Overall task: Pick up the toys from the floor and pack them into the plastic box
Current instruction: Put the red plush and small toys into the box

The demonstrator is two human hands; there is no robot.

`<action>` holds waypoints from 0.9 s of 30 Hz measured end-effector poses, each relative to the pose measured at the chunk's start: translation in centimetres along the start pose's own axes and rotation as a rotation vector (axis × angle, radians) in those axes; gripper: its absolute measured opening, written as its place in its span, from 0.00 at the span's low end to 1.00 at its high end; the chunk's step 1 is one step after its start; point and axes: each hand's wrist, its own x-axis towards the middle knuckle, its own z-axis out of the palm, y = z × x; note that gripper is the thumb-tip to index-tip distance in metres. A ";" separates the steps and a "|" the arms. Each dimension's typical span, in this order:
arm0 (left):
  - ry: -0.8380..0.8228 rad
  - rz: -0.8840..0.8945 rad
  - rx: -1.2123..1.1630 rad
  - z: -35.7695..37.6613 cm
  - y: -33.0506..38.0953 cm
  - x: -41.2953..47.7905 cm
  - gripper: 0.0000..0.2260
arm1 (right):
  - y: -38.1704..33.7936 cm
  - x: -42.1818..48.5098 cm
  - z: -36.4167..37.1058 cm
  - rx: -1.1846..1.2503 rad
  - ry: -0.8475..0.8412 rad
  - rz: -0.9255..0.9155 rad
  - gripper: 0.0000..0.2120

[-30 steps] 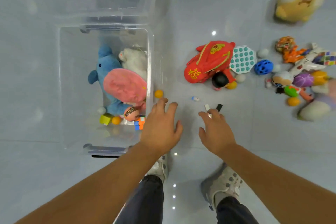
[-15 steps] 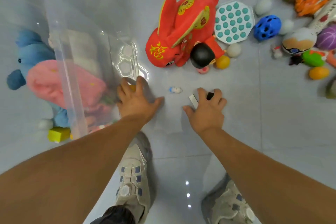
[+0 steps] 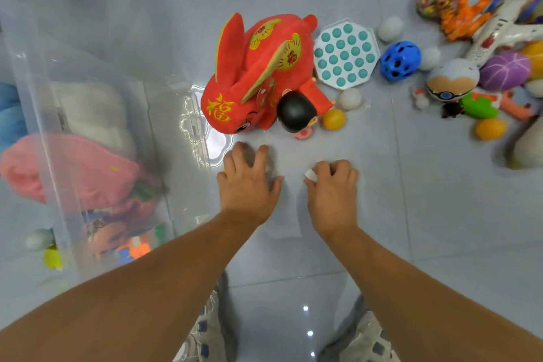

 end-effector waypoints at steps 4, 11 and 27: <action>-0.050 0.033 0.041 -0.1 -0.2 0.6 0.16 | 2.4 1.9 -3.1 0.079 0.109 -0.010 0.10; -0.071 0.147 -0.258 -2.3 3.1 1.0 0.10 | 2.5 8.4 -8.8 0.132 0.137 -0.209 0.10; -0.093 -0.115 -0.866 -0.7 7.1 5.1 0.20 | 3.2 10.3 -6.6 -0.128 -0.246 -0.490 0.22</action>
